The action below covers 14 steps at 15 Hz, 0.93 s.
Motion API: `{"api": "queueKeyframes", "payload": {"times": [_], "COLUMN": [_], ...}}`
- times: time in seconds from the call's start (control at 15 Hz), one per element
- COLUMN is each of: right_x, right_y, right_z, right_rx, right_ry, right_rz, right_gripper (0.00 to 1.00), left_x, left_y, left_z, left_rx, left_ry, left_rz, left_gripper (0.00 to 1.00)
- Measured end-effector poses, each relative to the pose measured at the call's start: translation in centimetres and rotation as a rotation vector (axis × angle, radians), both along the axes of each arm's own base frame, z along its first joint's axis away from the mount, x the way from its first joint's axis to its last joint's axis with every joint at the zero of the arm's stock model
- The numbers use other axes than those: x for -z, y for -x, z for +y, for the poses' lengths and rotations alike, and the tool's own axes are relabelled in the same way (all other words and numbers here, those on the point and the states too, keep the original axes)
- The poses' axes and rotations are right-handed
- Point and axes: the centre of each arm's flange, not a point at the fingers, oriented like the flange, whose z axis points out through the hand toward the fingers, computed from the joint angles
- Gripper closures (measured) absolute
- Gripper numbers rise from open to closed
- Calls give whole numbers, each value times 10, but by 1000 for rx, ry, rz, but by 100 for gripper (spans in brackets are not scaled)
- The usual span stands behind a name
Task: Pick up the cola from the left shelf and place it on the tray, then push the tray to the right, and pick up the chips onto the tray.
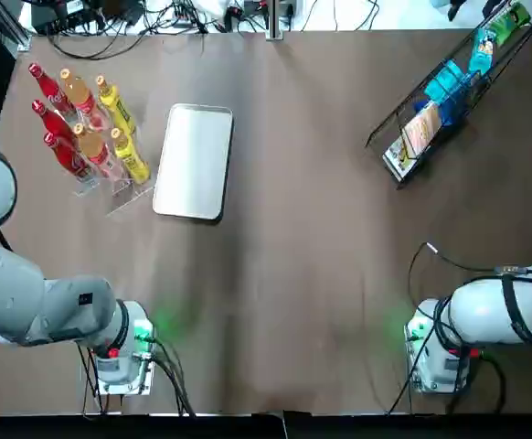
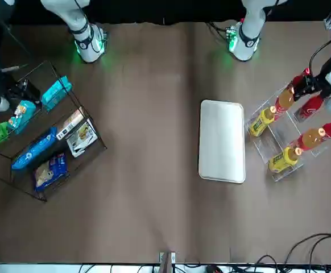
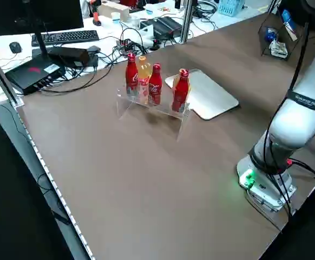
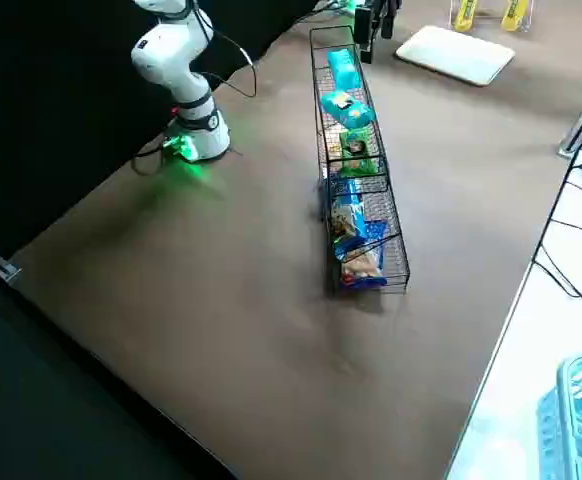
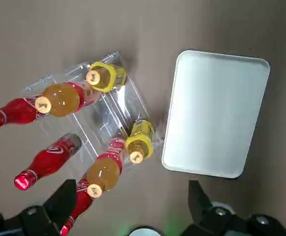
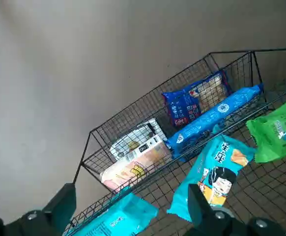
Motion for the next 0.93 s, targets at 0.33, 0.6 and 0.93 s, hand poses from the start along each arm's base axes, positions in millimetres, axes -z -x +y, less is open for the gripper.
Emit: {"api": "queueKeyframes", "payload": {"times": [0.33,0.6,0.93], "right_x": [2,12,42], "right_y": [1,-3,-22], "right_z": [-8,-58,-81], "right_rx": [16,102,136], "right_ry": [2,5,8], "right_rz": [14,32,46], "right_gripper": [0,1,3], "left_x": [3,26,60], "left_y": [1,-5,-4], "left_z": [-8,7,94], "left_rx": [16,-13,-84], "left_ry": [-2,-2,18], "left_rz": [7,69,146], "left_gripper": [0,0,0]}}
